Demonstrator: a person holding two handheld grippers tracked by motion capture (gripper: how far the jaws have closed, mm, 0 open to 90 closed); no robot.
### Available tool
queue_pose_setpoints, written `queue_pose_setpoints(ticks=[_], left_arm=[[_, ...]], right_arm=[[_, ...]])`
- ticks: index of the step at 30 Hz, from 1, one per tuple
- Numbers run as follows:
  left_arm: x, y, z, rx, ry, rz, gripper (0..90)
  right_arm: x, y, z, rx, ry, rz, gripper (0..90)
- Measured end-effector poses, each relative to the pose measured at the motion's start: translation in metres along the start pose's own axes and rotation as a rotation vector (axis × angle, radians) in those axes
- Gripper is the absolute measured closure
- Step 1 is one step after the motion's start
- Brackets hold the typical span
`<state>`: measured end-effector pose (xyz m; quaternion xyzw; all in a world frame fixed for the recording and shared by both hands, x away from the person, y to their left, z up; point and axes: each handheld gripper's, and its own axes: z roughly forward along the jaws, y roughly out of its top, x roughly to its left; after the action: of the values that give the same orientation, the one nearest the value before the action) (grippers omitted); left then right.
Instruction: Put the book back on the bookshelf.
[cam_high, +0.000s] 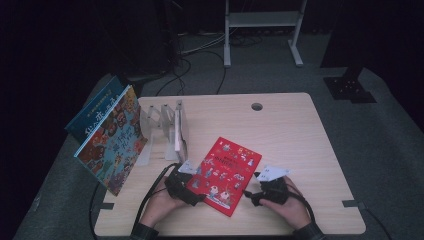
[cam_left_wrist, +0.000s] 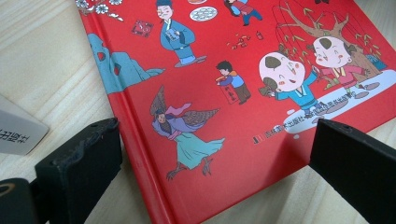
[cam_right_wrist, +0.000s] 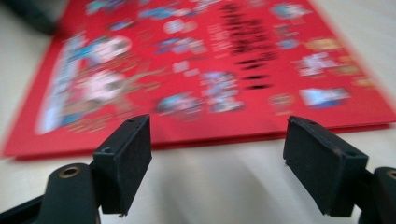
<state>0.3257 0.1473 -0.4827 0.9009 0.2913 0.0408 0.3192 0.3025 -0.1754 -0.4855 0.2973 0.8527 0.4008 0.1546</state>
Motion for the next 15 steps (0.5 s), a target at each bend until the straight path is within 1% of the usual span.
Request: queue_pose_setpoints(ticks=[3,6,7,11,13,14,15], left_arm=[[0.0,0.0,0.0,0.001,0.003,0.001,1.8],[-0.001,0.0,0.0,0.005,0.007,0.004,1.7],[-0.001,0.0,0.0,0.005,0.007,0.003,1.8],[-0.001,0.0,0.0,0.002,0.007,0.002,1.8],[-0.001,0.001,0.0,0.004,0.007,0.001,1.8],[-0.001,0.001,0.0,0.007,0.008,0.005,1.8],[-0.001,0.001,0.001,0.004,0.008,0.001,1.7]], right_arm=[[-0.024,0.005,0.002,0.004,-0.019,0.026,22.8],[-0.045,0.01,0.004,0.022,-0.008,0.063,22.9],[-0.053,0.012,0.006,0.023,-0.008,0.067,23.2],[-0.072,0.019,0.013,0.035,0.002,0.089,23.2],[-0.078,0.022,0.017,0.042,-0.003,0.08,23.4],[-0.081,0.024,0.019,0.044,0.006,0.09,23.3],[-0.083,0.026,0.021,0.048,0.011,0.094,23.5]])
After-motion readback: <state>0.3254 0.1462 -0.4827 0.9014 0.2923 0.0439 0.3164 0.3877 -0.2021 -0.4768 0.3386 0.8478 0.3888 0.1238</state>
